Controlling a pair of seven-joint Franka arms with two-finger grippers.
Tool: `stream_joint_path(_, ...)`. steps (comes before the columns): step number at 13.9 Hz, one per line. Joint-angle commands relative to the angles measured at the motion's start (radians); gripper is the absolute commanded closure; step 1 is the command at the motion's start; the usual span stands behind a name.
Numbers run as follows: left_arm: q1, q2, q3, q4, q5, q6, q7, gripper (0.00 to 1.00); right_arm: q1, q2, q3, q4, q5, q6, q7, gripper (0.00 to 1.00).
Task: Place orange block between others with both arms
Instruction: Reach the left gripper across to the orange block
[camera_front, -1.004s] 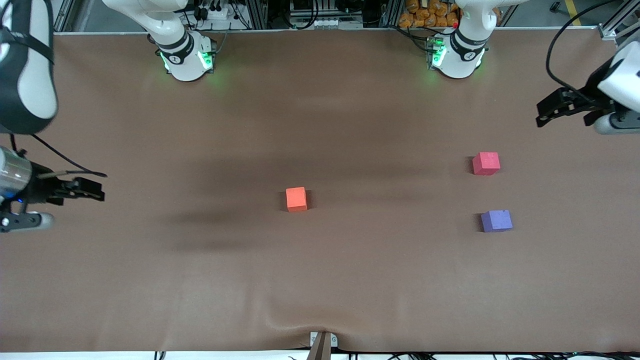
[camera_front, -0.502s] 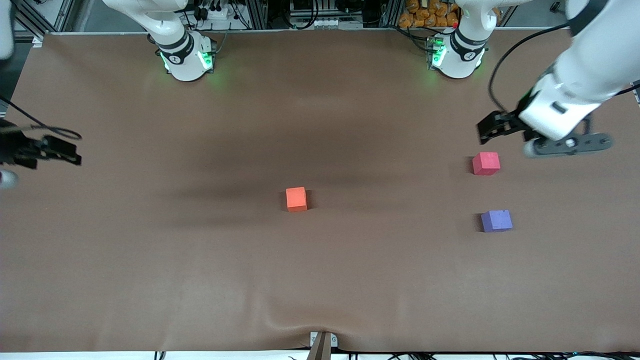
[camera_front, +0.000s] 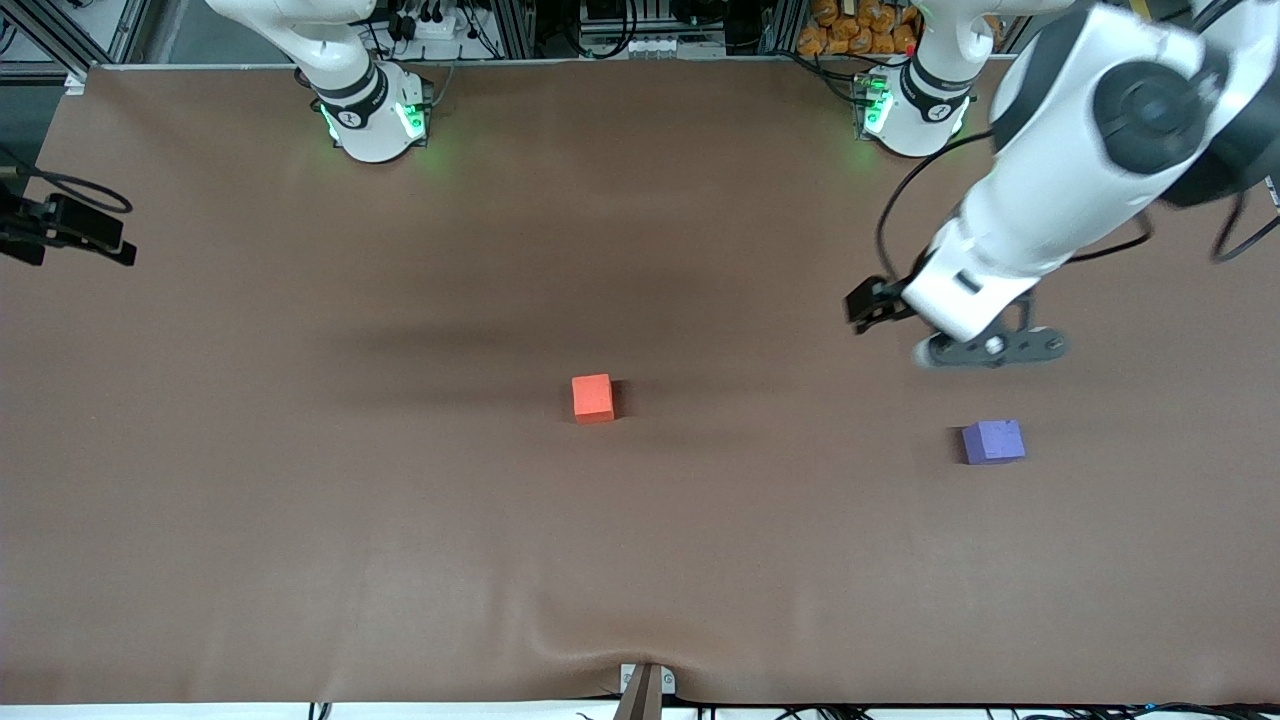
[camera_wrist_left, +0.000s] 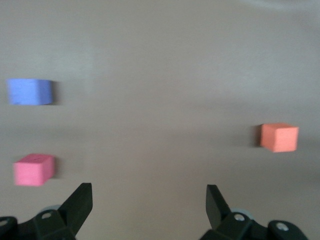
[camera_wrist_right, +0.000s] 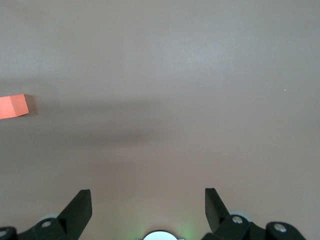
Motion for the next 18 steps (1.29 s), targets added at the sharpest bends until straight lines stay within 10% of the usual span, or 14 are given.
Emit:
stream_joint_path(1,-0.092,0.143,0.012,0.115,0.020,0.056,-0.103,0.00,-0.030,-0.082,0.013,-0.088,0.003,0.009,0.020,0.00)
stream_joint_path(8,-0.524,0.326,0.273,0.130,0.035,0.315,-0.502,0.00,-0.031,-0.082,0.013,-0.097,0.000,0.081,0.008,0.00)
stream_joint_path(18,-0.644,0.565,0.286,0.195,0.035,0.619,-0.529,0.00,-0.025,-0.060,0.015,-0.082,-0.006,0.096,0.020,0.00)
